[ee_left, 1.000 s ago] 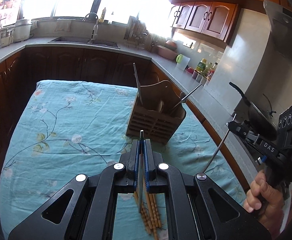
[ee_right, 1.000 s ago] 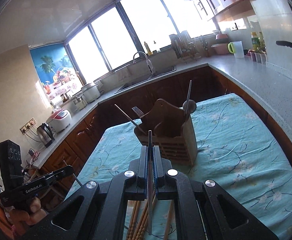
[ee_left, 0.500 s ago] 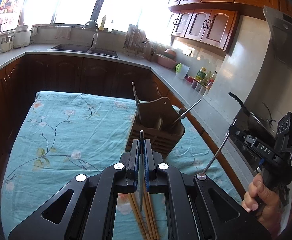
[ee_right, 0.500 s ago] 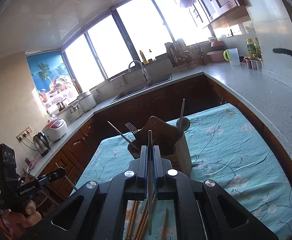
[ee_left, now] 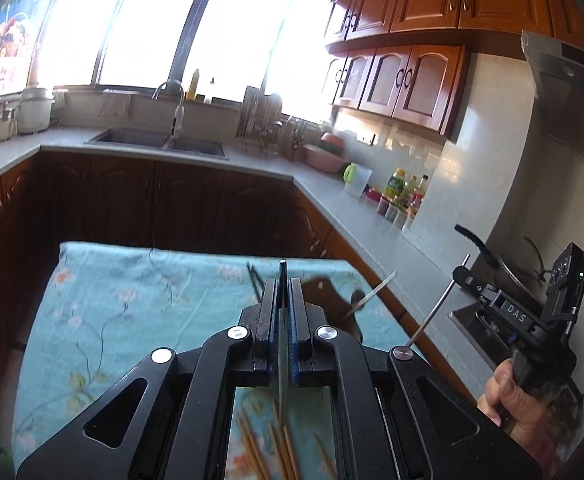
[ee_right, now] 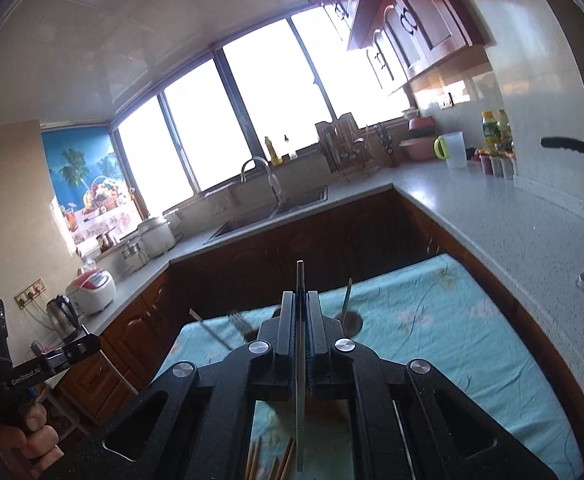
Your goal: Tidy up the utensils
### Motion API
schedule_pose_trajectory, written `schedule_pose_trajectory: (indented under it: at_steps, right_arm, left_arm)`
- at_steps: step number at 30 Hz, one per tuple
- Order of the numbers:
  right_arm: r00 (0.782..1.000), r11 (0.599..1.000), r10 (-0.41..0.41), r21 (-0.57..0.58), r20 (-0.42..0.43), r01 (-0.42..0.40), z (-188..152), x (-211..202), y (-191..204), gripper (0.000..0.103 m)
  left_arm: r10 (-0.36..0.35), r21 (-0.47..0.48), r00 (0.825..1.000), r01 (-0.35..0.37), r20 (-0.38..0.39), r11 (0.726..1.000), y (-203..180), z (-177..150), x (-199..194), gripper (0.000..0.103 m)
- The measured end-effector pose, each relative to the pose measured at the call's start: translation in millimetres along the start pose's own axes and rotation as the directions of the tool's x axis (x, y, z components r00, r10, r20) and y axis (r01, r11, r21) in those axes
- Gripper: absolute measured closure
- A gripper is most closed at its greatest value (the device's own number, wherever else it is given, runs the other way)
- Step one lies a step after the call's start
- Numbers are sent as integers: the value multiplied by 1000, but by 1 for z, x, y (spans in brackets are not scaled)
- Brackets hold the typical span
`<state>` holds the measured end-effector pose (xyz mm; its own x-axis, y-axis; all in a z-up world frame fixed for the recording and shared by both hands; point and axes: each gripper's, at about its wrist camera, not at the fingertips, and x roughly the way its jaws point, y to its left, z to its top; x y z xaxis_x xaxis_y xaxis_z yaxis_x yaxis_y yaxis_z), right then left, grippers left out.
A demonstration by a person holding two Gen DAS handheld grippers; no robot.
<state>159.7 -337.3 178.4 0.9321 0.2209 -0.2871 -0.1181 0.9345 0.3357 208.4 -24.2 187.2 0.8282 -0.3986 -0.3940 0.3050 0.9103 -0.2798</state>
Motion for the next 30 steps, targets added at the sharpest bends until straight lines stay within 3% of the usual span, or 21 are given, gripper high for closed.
schedule_pose_trajectory:
  at_steps: [6,11,19,30]
  right_arm:
    - [994,1000,-26,0,104,26,34,15,2,99]
    - [987,999,-42,-1,153,43,45,32,2,99]
    - [985,993,-112,-11,132,114,10,63,-6,98]
    - [993,993,-119,18,15,119,-35,78,-20,98]
  left_arm:
    - [-5,7,996,5,93,1000,-8,42,25,99]
    - [21,-12,992,-20,125,1000,-6,49,54,99]
    - [55,-37,995,-52,80,998,5,19,95,99]
    - [89,-58,995,-91,-34,994,22,-25,121,98]
